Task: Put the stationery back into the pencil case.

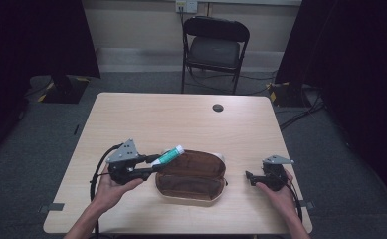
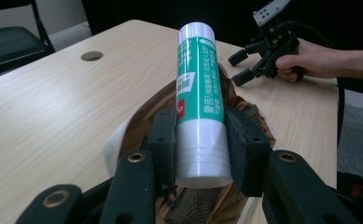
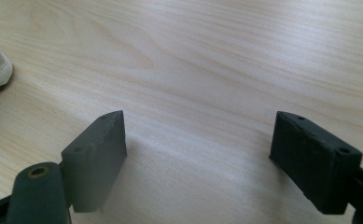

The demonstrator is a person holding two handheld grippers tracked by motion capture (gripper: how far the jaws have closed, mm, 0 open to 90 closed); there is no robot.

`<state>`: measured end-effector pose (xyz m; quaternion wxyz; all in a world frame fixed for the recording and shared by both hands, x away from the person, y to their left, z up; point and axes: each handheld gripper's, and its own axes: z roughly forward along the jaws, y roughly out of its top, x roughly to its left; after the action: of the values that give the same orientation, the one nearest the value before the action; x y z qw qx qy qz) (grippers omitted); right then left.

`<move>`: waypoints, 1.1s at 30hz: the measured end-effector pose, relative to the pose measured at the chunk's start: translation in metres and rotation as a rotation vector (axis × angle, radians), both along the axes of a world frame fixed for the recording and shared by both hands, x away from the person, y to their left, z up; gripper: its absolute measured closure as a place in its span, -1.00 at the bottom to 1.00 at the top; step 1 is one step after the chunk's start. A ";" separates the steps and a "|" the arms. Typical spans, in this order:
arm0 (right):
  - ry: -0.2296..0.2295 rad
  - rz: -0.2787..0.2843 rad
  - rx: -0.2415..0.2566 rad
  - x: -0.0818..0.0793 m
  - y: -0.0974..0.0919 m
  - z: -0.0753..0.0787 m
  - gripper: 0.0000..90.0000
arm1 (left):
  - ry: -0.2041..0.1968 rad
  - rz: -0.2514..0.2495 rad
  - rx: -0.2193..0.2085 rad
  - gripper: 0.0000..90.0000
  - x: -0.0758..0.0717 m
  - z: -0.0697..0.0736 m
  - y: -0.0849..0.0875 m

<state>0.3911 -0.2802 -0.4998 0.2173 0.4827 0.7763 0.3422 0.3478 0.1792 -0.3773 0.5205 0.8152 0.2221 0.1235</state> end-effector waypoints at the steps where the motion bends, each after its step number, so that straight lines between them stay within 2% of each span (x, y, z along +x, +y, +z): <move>1: 0.000 0.000 0.000 0.000 0.000 0.000 -0.62 | -0.001 -0.009 0.007 0.45 0.001 0.001 -0.004; 4: 0.000 -0.001 0.000 0.000 0.000 0.000 -0.62 | -0.013 -0.025 0.010 0.46 0.002 0.001 -0.017; 10: 0.000 -0.001 -0.001 0.000 0.000 0.000 -0.62 | 0.013 -0.084 0.052 0.45 0.009 -0.007 -0.047; 13: 0.000 -0.001 0.000 0.000 0.000 0.000 -0.62 | 0.040 -0.095 0.079 0.45 0.016 -0.015 -0.058; 17: 0.000 -0.002 -0.001 0.000 0.000 0.000 -0.62 | 0.053 -0.088 0.107 0.45 0.021 -0.022 -0.066; 19: 0.000 -0.001 -0.001 0.000 0.000 0.000 -0.62 | 0.056 -0.093 0.136 0.45 0.023 -0.026 -0.071; 20: 0.000 -0.002 -0.001 0.000 0.000 0.000 -0.62 | 0.067 -0.098 0.135 0.45 0.024 -0.028 -0.073; 27: 0.000 -0.002 -0.001 0.000 0.000 0.000 -0.62 | 0.111 -0.086 0.195 0.45 0.035 -0.045 -0.081; 29: 0.000 -0.001 -0.001 0.000 0.000 0.000 -0.62 | 0.110 -0.083 0.192 0.45 0.035 -0.048 -0.081; 30: 0.000 -0.001 -0.001 0.000 0.000 0.000 -0.61 | 0.117 -0.088 0.175 0.45 0.035 -0.050 -0.082; 32: 0.000 -0.001 -0.001 0.000 0.000 0.000 -0.62 | 0.111 -0.081 0.210 0.45 0.036 -0.052 -0.083; 33: 0.000 -0.002 -0.001 0.000 0.000 0.000 -0.62 | 0.114 -0.076 0.200 0.45 0.037 -0.054 -0.084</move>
<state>0.3912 -0.2800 -0.4998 0.2178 0.4832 0.7761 0.3418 0.3846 0.0950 -0.4309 0.4275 0.8765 0.2069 0.0788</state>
